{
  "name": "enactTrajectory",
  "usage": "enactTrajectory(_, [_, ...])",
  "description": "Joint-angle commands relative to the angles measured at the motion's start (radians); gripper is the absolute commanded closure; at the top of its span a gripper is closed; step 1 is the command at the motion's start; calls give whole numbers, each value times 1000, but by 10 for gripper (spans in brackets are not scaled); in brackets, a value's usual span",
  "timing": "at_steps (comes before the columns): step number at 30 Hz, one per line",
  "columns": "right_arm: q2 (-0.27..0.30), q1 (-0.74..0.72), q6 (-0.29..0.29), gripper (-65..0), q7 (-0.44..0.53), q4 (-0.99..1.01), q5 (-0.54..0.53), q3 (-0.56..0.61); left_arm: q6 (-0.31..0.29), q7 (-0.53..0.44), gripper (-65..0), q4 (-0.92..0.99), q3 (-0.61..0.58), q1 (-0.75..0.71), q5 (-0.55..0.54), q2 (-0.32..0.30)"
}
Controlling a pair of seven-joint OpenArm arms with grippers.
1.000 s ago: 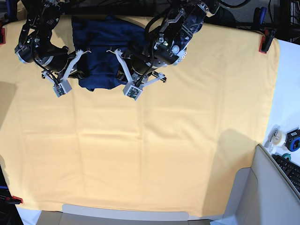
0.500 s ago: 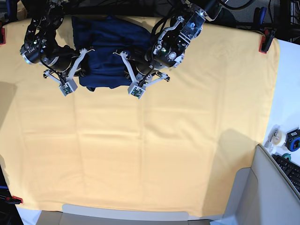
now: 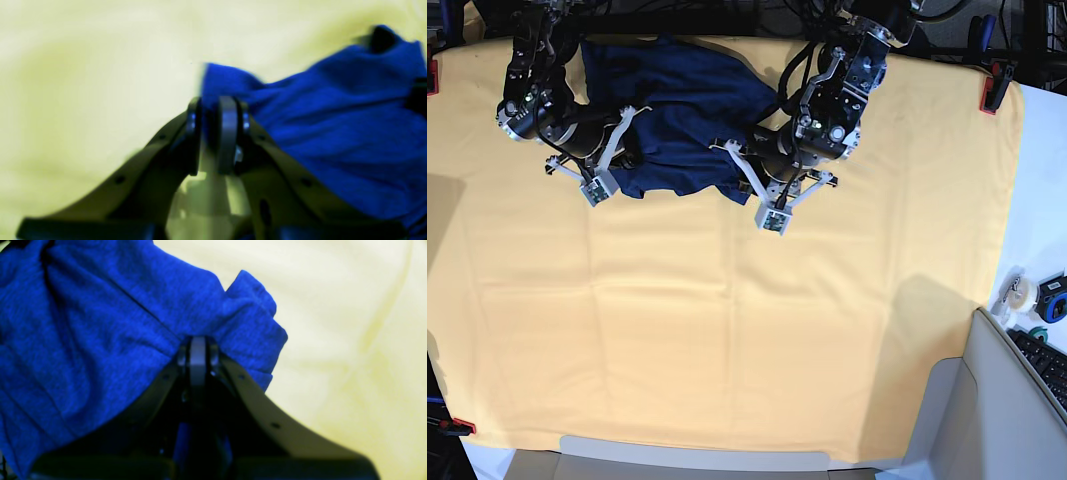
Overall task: Fold the T-shirt properly
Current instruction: 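Release the bundle and move both grippers outward away from it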
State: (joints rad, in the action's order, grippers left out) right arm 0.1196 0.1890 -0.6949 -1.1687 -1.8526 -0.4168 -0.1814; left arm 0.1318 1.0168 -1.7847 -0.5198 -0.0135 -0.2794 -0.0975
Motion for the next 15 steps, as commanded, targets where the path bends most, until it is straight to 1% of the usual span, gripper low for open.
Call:
enactTrajectory(1, [-1, 8, -3, 0, -43, -31, 23, 1, -1, -23, -67, -42, 5, 11, 2, -6])
enactTrajectory(3, [-1, 5, -3, 0, -43, -92, 23, 1, -1, -22, -69, -93, 7, 11, 2, -29])
enactTrajectory(6, [-1, -18, -3, 0, -44, -149, 22, 0, -1, -16, -71, -163, 8, -1, 2, -40])
enactTrajectory(8, [-1, -41, -3, 0, -44, -157, 22, -10, -1, -16, -88, -205, 10, -19, 2, -55])
enactTrajectory(9, [-2, -55, -3, -1, -46, -157, 22, -33, -1, -16, -105, -225, 10, -24, 2, -55])
enactTrajectory(10, [-7, -66, -3, -17, -47, -154, 20, -56, -1, -16, -121, -235, 16, -30, 2, -55])
enactTrajectory(12, [-36, -90, -3, -75, -80, -152, 3, -131, -1, -16, -146, -248, 49, -64, 2, -55])
enactTrajectory(15, [-70, -142, -3, -176, -162, -147, -57, -292, -1, -23, -161, -248, 88, -95, 2, -55])
